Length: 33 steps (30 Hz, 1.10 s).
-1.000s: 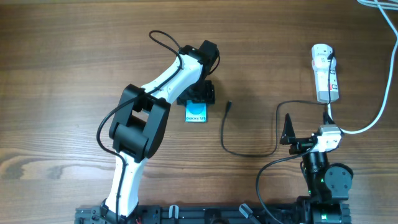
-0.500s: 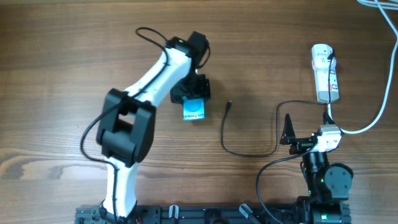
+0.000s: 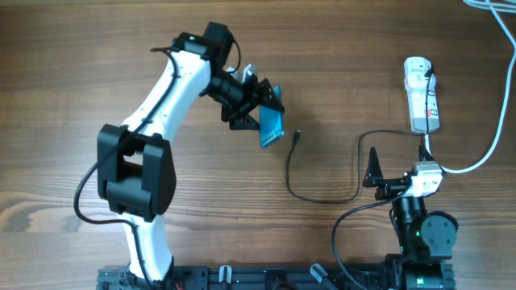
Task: Plug charger to phone and switch on socket
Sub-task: 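Lift the phone with the left gripper and tilt it upright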
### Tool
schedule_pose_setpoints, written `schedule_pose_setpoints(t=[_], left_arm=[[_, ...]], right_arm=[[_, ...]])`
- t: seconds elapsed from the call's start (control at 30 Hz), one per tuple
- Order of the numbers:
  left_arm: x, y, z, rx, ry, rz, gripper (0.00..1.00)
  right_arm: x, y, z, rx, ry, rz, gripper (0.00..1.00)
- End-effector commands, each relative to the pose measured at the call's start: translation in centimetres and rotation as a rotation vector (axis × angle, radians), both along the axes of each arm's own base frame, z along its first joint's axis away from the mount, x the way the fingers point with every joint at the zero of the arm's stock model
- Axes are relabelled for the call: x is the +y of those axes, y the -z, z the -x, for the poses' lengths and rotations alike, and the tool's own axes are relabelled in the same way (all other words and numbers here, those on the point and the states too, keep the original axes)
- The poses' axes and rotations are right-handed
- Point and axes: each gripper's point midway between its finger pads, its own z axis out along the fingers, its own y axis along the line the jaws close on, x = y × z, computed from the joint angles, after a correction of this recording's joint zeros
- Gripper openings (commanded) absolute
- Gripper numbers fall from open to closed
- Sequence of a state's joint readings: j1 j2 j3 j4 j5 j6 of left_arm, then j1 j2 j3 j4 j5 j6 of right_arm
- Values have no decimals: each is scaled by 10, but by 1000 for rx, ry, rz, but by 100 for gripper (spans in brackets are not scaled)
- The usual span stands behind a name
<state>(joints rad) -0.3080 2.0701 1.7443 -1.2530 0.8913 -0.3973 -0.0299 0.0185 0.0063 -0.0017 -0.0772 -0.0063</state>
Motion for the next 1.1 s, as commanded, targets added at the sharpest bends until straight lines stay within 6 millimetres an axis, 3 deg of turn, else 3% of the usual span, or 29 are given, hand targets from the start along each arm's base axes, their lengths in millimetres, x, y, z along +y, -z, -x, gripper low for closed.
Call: schedule_pose_setpoints(t=[0.0, 0.2, 0.3, 0.6, 1.07], left_arm=[[-11, -73, -6, 17, -31, 366, 75], [7, -116, -23, 41, -91, 622, 75], [18, -125, -29, 50, -120, 672, 75], [42, -128, -43, 177, -232, 665, 71], [40, -128, -36, 251, -253, 649, 69]], right_arm=[[-3, -1, 0, -7, 16, 18, 100], [-3, -1, 0, -7, 16, 18, 100], [-3, -1, 0, -6, 16, 17, 100], [-3, -1, 0, -6, 16, 17, 100], [-3, -1, 0, -7, 16, 18, 100]])
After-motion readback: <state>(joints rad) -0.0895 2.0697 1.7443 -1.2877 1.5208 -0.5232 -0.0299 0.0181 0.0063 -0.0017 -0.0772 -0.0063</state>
